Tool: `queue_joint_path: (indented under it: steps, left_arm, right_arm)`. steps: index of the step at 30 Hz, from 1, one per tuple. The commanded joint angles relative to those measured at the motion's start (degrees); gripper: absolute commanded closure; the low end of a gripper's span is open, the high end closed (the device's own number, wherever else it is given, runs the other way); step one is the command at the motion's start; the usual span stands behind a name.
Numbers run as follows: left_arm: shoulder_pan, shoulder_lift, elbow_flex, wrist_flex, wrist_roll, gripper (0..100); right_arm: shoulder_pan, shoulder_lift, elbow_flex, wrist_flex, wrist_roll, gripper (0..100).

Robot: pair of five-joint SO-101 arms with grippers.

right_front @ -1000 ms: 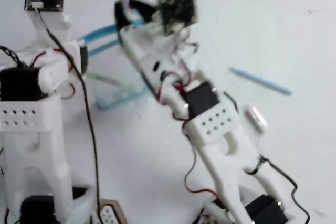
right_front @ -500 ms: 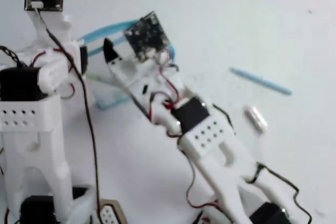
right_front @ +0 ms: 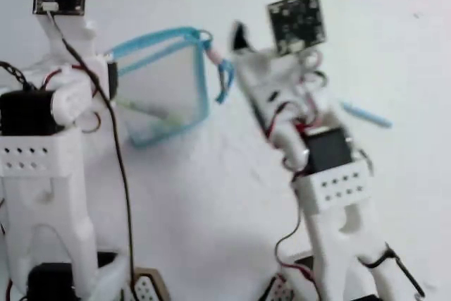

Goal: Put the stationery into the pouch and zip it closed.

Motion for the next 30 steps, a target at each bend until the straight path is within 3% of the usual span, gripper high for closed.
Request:
queue_joint_path:
  steps: [1, 6, 12, 30]
  left_arm:
    - [0.4, 0.4, 0.18, 0.44, -0.18, 98]
    - [0.48, 0.4, 0.18, 0.44, -0.18, 98]
    - [0.48, 0.48, 0.18, 0.44, -0.18, 98]
    - [0.4, 0.75, 0.18, 0.53, -0.18, 98]
  right_arm:
    - [7.52, -0.48, -2.2, 13.23, 7.65, 74.7]
    - [19.82, 6.99, -2.2, 26.07, 22.33, 74.6]
    - [28.18, 19.91, -2.2, 30.64, 34.46, 74.6]
    - [30.37, 51.38, -2.2, 16.92, 36.92, 74.8]
